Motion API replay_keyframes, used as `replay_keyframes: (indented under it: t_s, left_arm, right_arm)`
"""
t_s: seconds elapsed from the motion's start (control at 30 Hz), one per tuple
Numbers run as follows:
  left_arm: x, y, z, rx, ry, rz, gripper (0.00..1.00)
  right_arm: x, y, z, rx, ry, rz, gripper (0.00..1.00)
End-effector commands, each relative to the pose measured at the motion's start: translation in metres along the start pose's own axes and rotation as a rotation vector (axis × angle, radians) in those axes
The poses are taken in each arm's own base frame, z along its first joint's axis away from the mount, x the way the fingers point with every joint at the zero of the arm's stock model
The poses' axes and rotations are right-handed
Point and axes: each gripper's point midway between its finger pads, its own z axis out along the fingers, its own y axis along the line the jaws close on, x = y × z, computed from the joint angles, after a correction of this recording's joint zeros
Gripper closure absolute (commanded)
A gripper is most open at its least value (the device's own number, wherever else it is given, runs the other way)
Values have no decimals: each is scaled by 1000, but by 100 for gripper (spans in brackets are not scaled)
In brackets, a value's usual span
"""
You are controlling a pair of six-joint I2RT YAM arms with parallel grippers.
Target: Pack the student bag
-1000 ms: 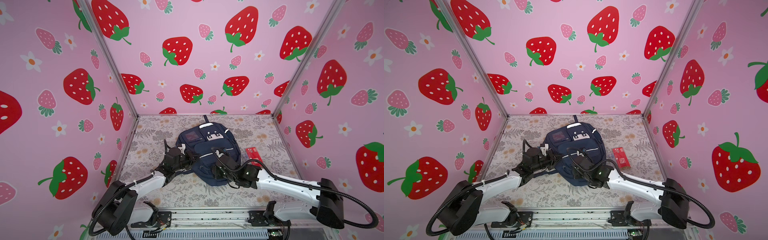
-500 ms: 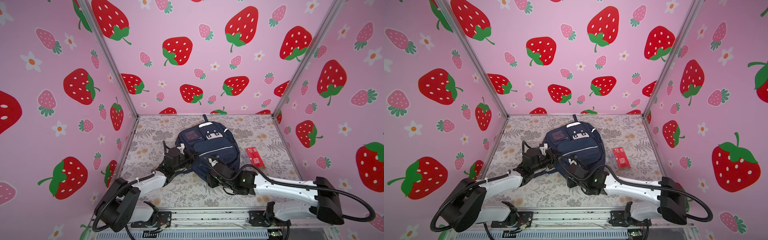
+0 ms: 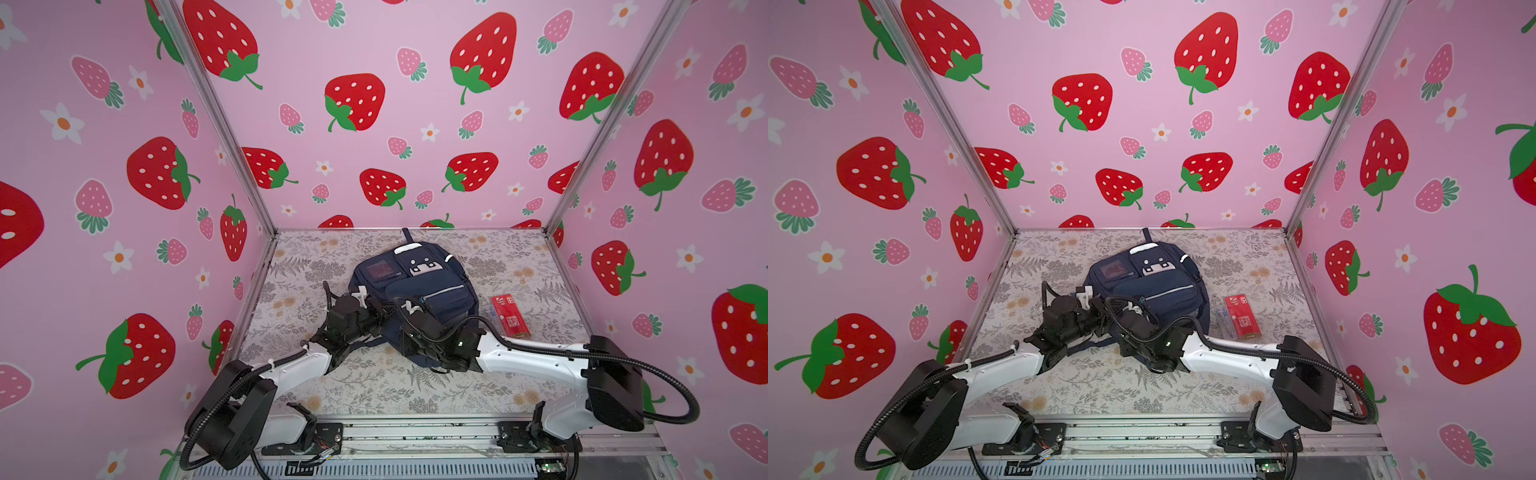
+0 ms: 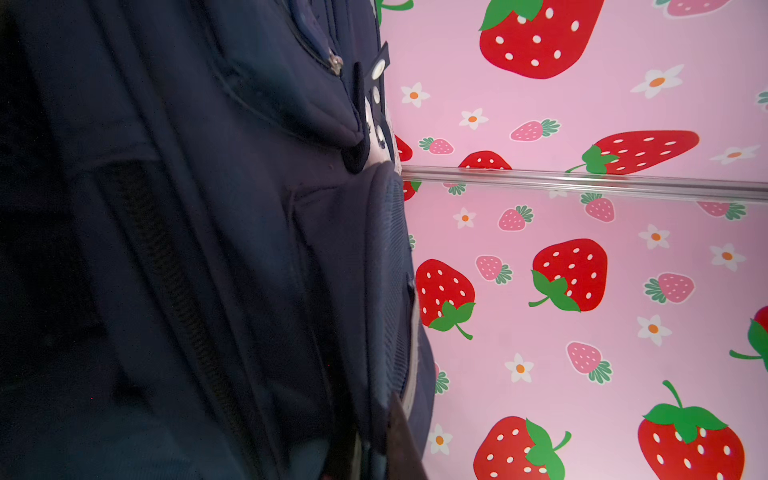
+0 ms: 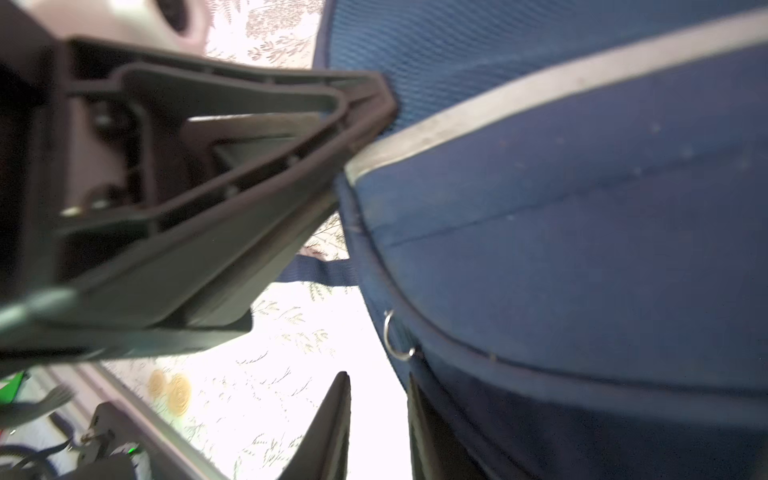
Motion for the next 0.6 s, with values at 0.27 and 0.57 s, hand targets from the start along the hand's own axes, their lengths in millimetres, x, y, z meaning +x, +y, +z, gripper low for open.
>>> replay_keyframes:
  t_s: [0.27,0.57]
  left_arm:
    - [-9,-56,-6,161,-36,61,100]
    - [-7,-56,-7,150,-26,75,100]
  right_arm:
    - [-16,-10,23,135,-17,60,69]
    - [-13,-40,32,289,15,94,57]
